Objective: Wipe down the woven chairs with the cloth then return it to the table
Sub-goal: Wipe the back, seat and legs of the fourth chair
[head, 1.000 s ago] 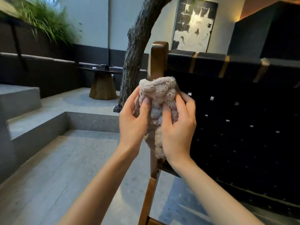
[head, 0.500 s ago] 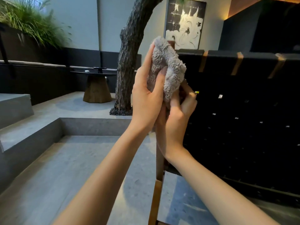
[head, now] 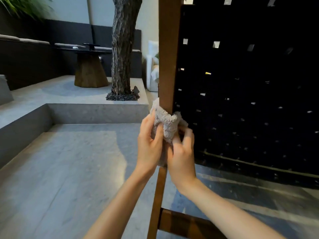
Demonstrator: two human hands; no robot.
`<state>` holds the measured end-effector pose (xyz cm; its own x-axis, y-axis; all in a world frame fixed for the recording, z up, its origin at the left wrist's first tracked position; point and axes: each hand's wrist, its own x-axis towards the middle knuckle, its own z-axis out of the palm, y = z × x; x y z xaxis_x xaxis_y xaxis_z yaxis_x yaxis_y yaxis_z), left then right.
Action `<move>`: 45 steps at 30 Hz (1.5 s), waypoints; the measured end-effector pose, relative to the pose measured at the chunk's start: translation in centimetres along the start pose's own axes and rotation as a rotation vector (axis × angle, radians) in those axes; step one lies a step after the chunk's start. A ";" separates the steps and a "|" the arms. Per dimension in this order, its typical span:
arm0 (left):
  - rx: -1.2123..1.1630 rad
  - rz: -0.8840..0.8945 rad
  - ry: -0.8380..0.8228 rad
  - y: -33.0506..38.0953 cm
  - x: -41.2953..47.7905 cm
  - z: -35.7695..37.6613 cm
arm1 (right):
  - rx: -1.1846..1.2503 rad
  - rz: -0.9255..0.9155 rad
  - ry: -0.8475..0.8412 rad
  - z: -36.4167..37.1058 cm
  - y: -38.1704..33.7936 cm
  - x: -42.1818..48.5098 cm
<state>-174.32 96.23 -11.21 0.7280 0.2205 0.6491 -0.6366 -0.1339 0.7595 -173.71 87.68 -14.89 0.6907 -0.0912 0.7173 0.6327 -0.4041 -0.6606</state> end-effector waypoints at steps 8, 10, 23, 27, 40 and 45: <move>0.090 -0.268 -0.280 -7.7 -4.1 -0.9 | -0.546 0.015 -0.429 -0.3 5.9 -4.2; 0.091 -0.325 -0.286 -8.8 -5.0 -0.6 | -0.670 -0.030 -0.483 -0.8 6.5 -4.3; 0.629 -0.345 -0.037 -11.9 -9.9 0.5 | -0.697 0.029 -0.855 -4.8 8.5 -4.5; 0.623 -0.252 0.022 -9.8 -11.9 2.9 | -0.574 0.125 -0.816 -6.6 9.6 -5.6; 0.461 -0.171 -0.248 -11.9 -12.6 8.2 | -0.064 0.438 -0.261 -5.7 15.9 -7.3; 0.684 -0.142 -0.386 -15.3 -10.4 9.0 | 0.033 0.439 -0.148 -4.7 17.3 -6.8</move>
<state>-169.83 87.28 -29.20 0.9069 -0.0534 0.4180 -0.3249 -0.7205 0.6127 -169.07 77.05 -30.18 0.9368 -0.1154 0.3301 0.2781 -0.3267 -0.9033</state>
